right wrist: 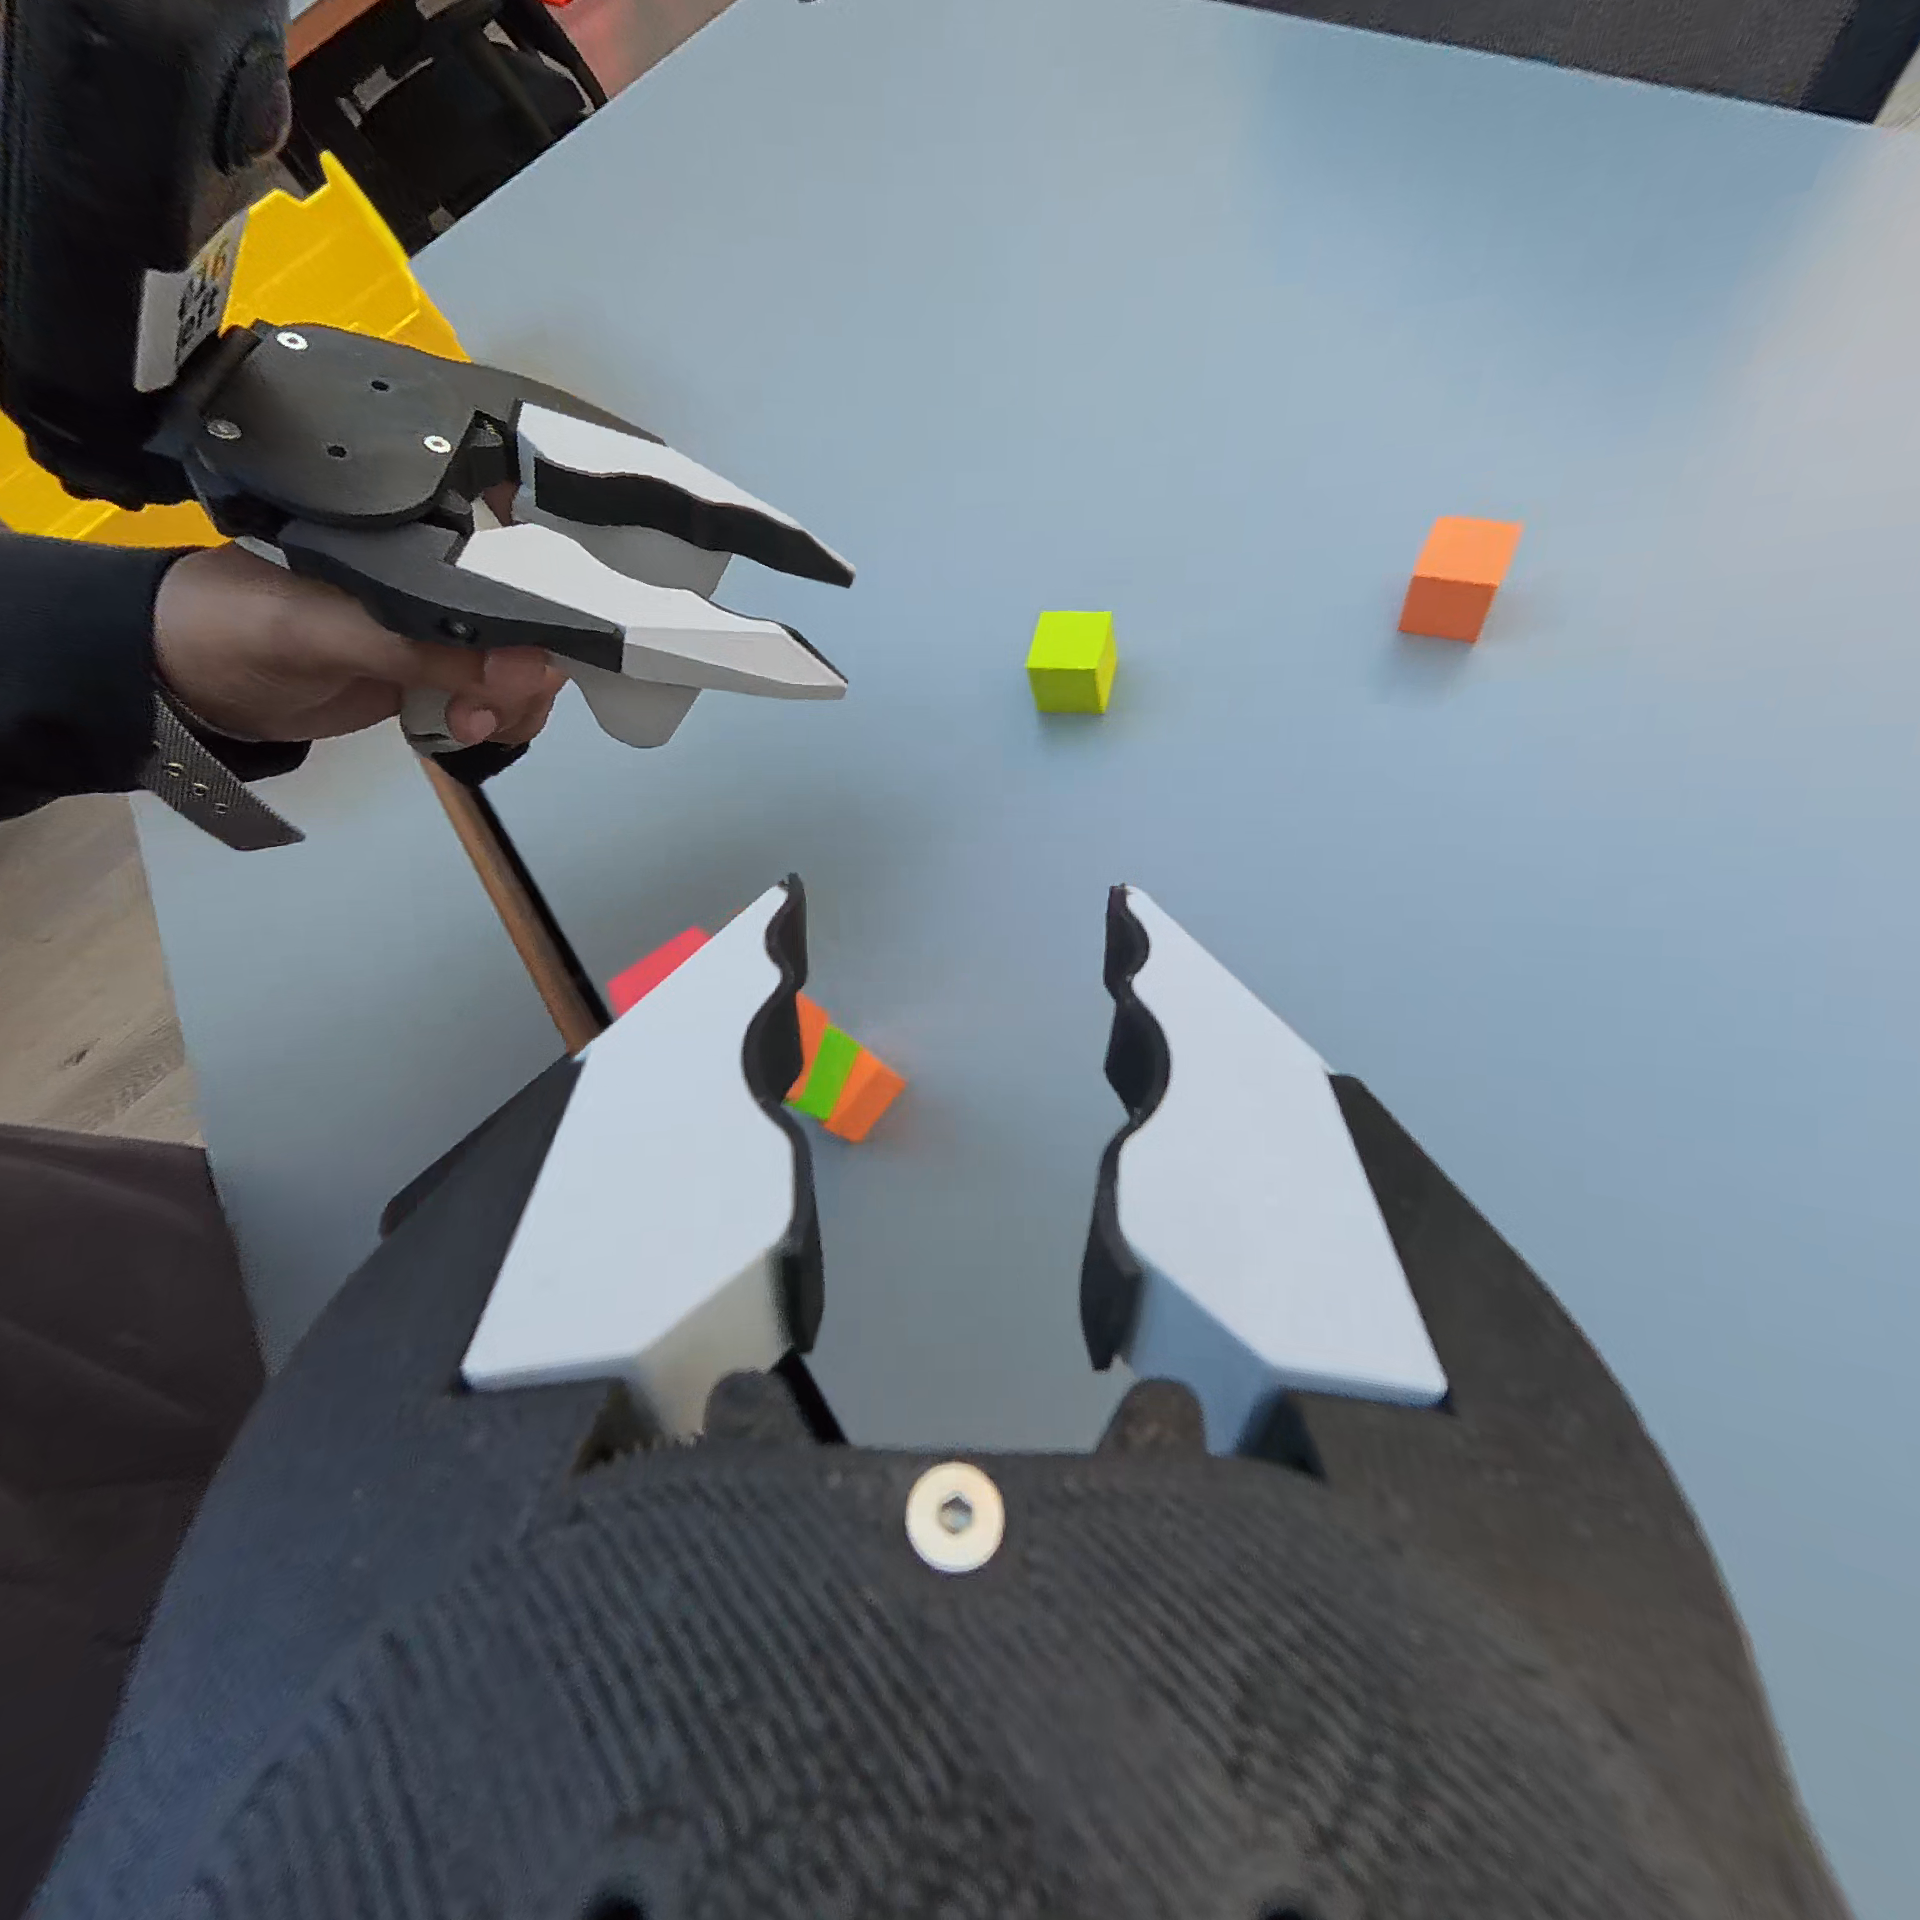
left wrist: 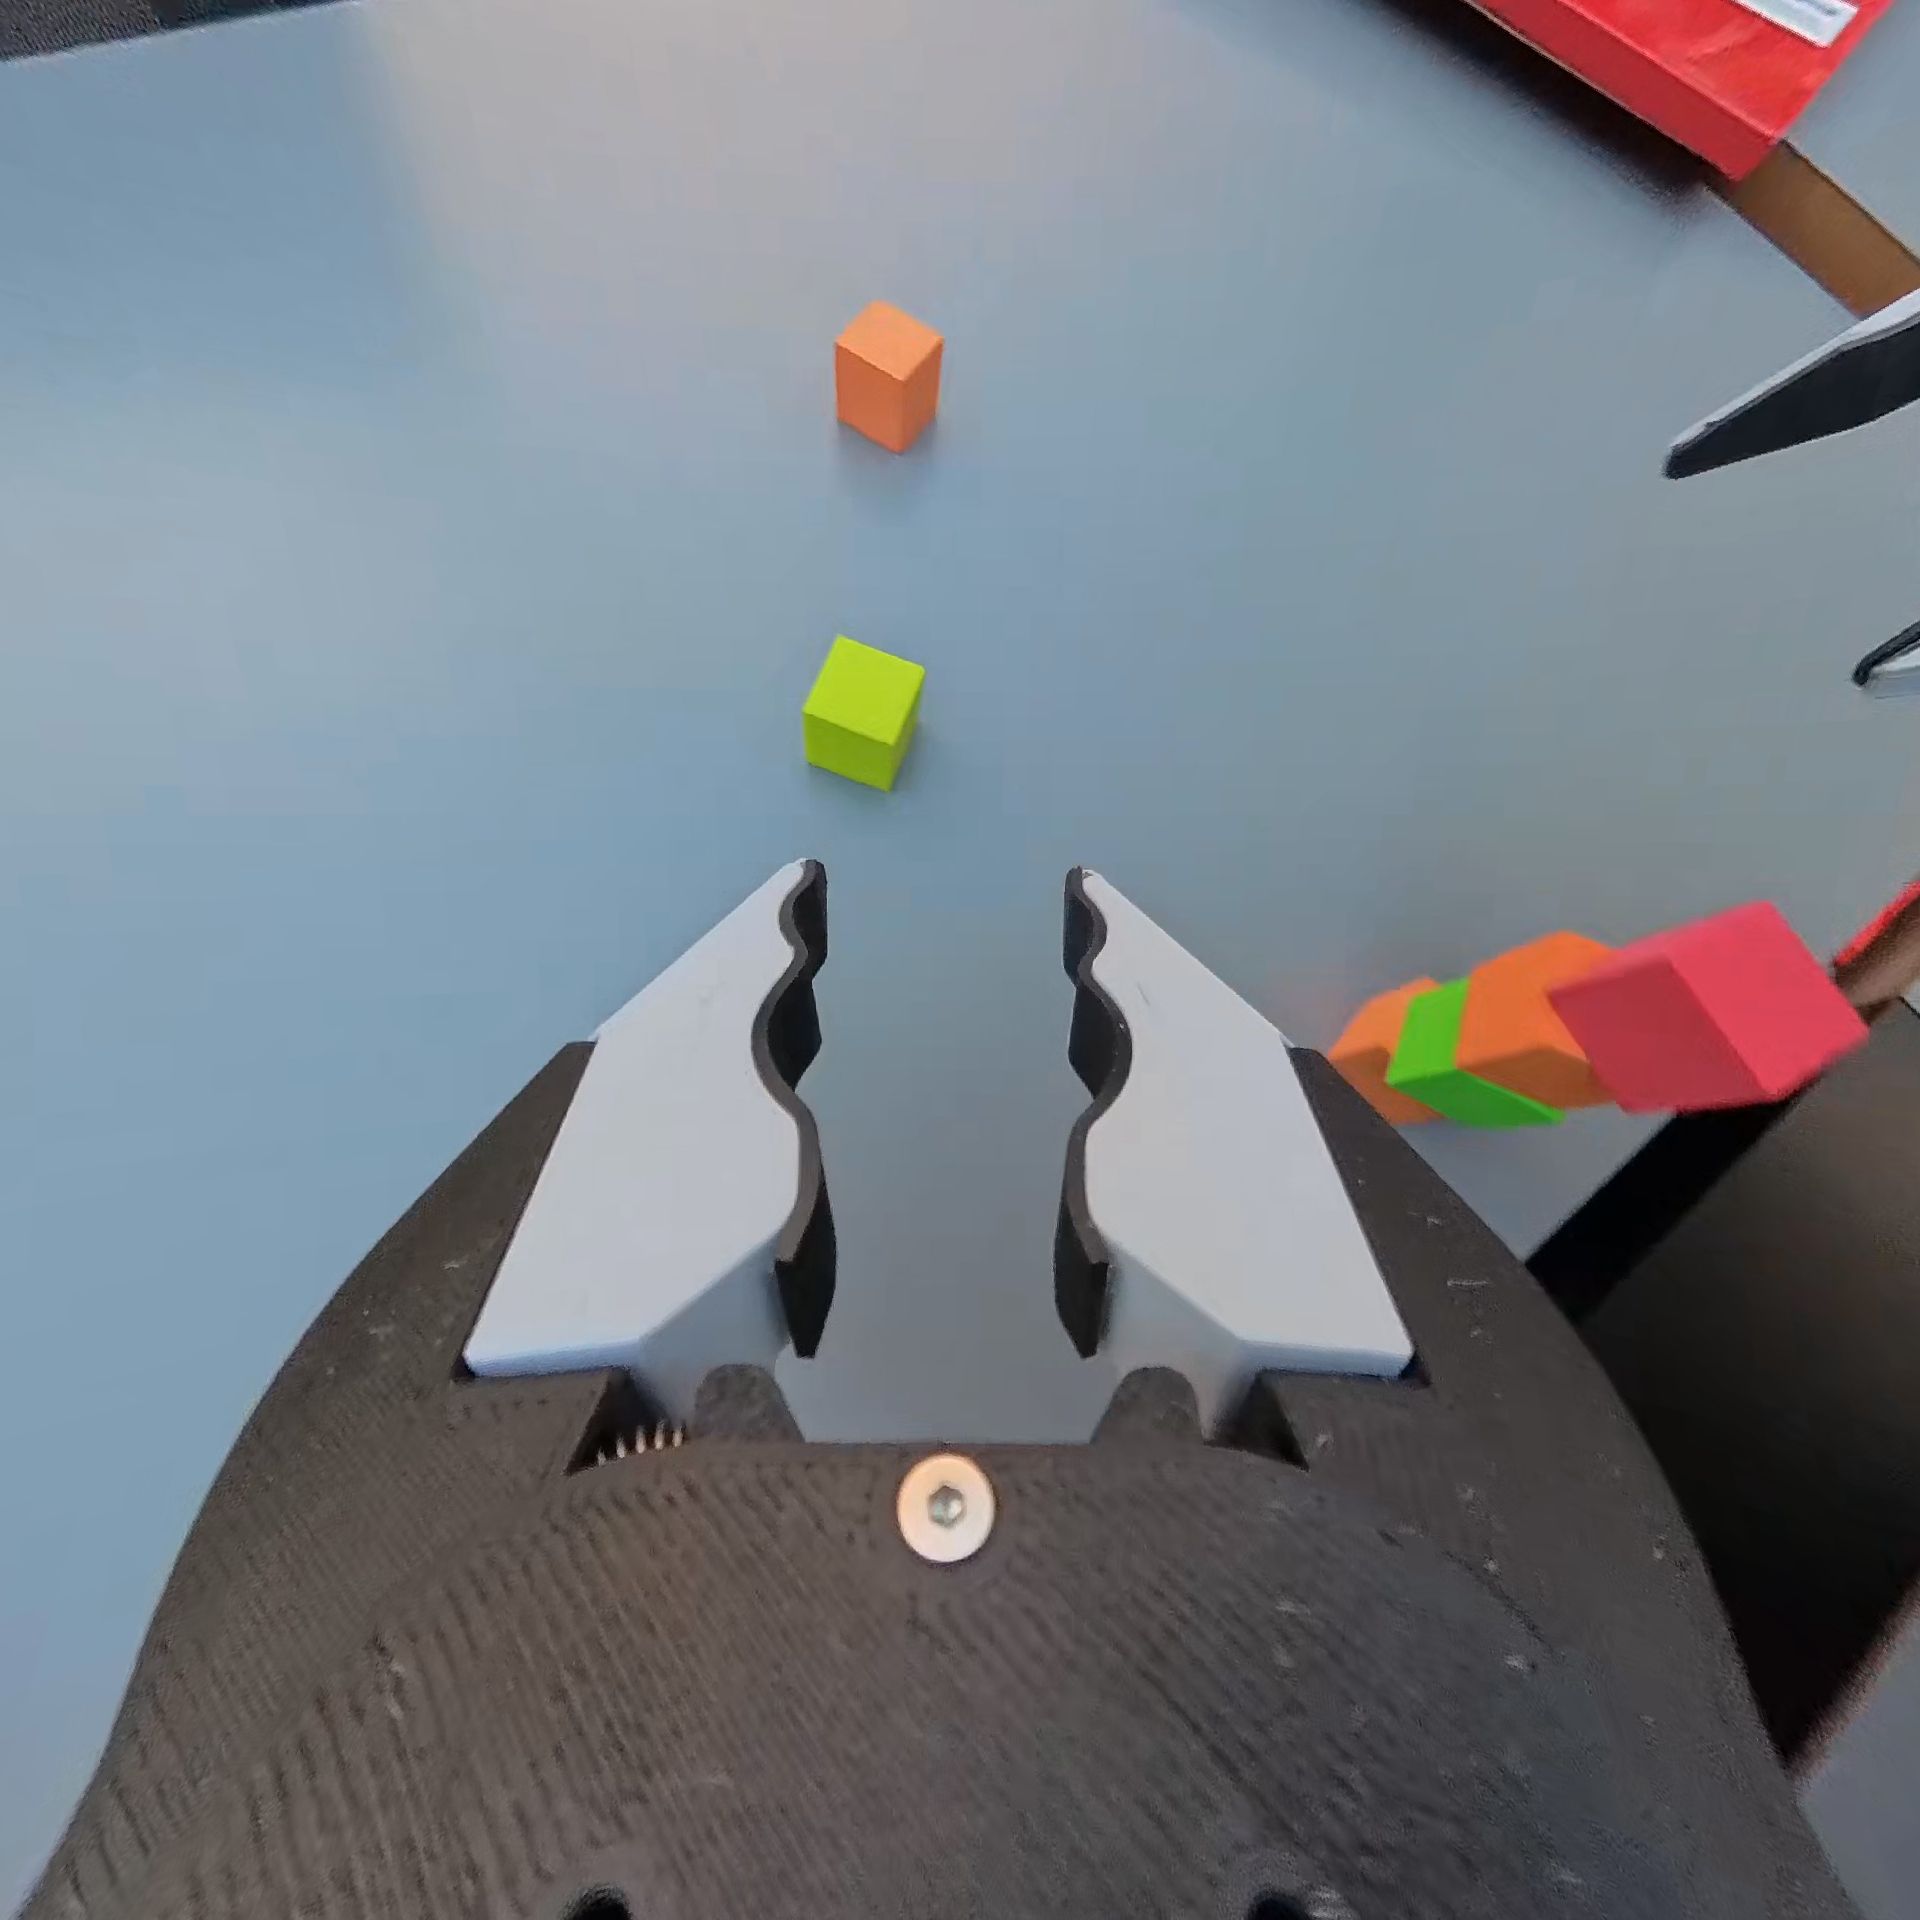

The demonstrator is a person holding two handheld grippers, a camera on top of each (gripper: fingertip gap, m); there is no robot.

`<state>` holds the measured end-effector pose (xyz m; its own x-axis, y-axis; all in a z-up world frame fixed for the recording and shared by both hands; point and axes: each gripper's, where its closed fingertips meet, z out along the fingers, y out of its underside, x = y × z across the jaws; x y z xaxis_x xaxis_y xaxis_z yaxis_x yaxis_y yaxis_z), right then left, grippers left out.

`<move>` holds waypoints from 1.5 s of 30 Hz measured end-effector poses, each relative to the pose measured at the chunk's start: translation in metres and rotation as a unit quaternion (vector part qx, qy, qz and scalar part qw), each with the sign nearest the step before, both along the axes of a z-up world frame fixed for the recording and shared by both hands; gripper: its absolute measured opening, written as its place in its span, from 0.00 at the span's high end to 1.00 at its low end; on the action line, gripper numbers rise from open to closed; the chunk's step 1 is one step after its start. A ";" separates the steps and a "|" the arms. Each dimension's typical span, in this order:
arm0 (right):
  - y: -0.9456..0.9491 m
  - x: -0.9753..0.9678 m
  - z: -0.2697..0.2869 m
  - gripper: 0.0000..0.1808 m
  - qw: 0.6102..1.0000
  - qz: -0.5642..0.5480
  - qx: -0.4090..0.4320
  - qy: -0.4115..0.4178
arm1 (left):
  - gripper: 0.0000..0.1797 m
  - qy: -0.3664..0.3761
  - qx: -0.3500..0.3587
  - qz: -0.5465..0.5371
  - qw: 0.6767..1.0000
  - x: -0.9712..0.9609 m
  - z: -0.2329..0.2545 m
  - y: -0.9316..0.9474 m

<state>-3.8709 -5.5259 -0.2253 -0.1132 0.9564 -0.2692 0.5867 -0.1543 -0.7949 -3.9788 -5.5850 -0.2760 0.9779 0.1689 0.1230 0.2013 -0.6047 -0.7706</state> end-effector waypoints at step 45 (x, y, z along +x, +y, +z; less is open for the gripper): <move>0.116 -0.126 -0.072 0.86 0.987 -0.099 0.107 -0.065 | 0.86 -0.010 0.033 -0.113 0.993 0.094 0.076 -0.005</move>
